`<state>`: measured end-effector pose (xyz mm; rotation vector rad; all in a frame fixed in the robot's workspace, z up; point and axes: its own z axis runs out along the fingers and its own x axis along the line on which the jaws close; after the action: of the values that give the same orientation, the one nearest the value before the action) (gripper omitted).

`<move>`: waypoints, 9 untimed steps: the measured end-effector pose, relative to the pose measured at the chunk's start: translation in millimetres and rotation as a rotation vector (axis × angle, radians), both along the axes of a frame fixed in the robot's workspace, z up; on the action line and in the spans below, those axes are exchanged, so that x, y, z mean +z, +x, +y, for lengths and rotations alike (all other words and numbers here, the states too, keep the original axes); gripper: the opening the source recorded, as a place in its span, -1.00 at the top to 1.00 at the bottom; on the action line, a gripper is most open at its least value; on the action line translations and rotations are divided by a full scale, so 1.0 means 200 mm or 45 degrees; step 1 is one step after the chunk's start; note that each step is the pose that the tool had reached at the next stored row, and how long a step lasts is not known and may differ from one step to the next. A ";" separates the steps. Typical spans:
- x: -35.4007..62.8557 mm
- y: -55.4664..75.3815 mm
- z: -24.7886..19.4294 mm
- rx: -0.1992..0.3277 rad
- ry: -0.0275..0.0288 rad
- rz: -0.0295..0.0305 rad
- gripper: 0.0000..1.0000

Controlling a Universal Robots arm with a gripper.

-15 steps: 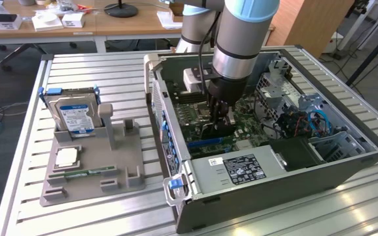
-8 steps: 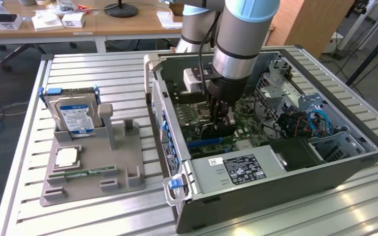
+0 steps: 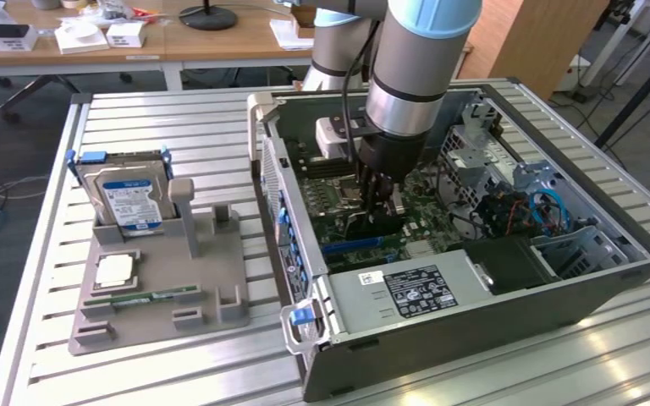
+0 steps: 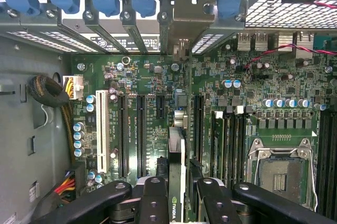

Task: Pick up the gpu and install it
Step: 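Insert the gpu into the slot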

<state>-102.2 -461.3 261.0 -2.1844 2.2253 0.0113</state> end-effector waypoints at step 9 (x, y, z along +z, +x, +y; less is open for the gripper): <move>-0.020 0.00 0.000 0.000 0.0000 0.0000 0.48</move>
<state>-102.2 -461.3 257.0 -2.1844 2.2253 0.0113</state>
